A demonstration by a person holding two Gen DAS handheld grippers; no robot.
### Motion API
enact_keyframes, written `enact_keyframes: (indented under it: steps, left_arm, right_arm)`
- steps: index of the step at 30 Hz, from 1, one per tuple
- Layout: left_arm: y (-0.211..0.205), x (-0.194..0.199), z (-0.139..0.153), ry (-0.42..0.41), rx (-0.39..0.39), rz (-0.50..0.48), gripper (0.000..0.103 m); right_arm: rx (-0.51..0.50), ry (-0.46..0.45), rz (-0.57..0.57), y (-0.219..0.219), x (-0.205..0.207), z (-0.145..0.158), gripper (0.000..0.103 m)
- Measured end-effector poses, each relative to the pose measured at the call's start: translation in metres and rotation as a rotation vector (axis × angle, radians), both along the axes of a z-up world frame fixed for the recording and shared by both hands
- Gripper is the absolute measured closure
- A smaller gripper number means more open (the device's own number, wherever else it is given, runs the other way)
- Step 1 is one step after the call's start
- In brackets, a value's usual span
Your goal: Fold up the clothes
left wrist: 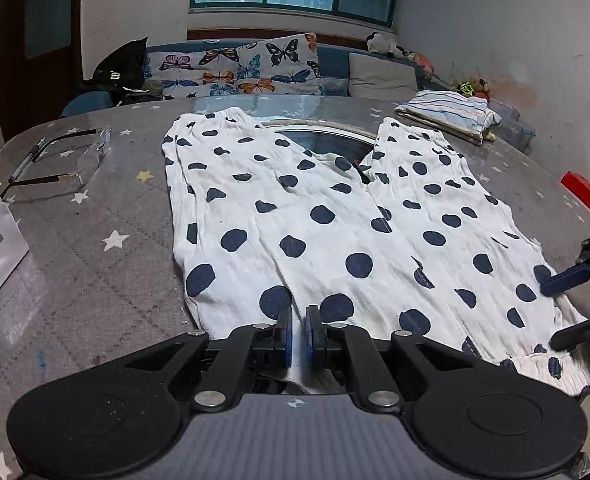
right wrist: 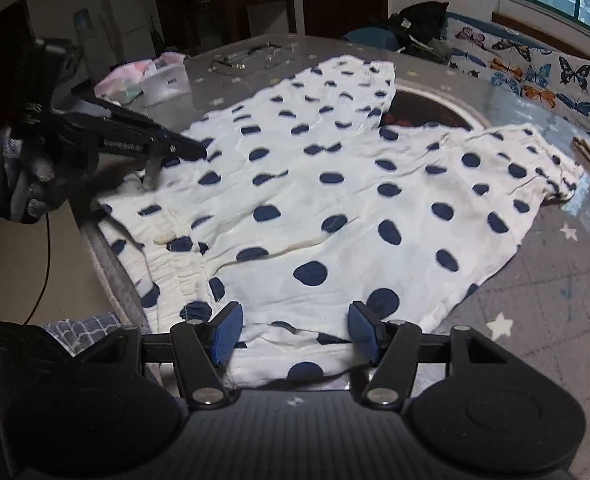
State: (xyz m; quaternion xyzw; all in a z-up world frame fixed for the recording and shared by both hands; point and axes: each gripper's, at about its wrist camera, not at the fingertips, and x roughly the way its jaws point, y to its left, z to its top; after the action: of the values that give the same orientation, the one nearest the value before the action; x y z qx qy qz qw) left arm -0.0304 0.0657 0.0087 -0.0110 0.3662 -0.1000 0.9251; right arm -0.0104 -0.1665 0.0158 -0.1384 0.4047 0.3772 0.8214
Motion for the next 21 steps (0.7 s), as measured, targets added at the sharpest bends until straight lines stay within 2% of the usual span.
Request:
enact_keyframes:
  steps: [5,11,16,21]
  left_arm:
    - [-0.002,0.001,0.000,0.002,0.005,0.001,0.094]
    - [-0.001,0.001,0.000,0.004,0.001,0.004,0.094]
    - [0.000,0.002,0.001,0.009,-0.004,0.003,0.093]
    - [-0.008,0.003,0.011,-0.005,0.001,-0.012,0.093]
  right_arm:
    - [0.051,-0.040,-0.049,-0.008,0.010,0.013,0.043]
    - [0.024,-0.005,-0.083,-0.014,0.028,-0.012,0.043]
    - [0.033,0.003,-0.081,-0.025,0.030,0.000,0.043]
    - [0.018,-0.054,-0.163,-0.040,0.057,0.014,0.044]
